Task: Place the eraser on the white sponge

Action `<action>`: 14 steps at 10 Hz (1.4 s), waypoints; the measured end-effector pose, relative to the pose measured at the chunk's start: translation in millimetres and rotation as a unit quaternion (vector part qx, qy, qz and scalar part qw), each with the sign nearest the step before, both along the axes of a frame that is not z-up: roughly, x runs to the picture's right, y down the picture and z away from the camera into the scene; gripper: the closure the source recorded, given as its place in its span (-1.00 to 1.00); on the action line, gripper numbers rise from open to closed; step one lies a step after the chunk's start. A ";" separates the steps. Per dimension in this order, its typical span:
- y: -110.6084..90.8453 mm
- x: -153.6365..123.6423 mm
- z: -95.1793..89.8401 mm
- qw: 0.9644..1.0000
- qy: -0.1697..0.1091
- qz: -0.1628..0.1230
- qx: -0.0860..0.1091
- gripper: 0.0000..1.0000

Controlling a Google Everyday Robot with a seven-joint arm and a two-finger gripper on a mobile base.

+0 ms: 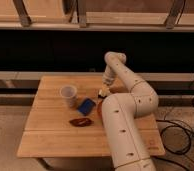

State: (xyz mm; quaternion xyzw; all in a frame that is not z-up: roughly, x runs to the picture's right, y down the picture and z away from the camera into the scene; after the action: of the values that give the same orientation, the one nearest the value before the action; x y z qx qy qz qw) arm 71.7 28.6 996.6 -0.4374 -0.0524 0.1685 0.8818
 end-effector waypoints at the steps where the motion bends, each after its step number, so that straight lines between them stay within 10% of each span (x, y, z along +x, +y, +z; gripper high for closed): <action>1: 0.2 2.0 0.3 1.000 0.004 -0.001 -0.001 0.94; 4: -35.9 27.7 -6.7 0.998 0.046 -0.003 0.038 1.00; 8: -123.2 76.6 -53.9 0.983 0.130 0.002 0.127 1.00; 14: -118.2 31.0 -87.8 0.985 0.131 -0.032 0.111 1.00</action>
State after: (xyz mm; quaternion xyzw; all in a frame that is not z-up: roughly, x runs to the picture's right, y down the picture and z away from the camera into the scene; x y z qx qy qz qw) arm 102.7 -89.6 908.8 -0.3125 0.0597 0.1891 0.9290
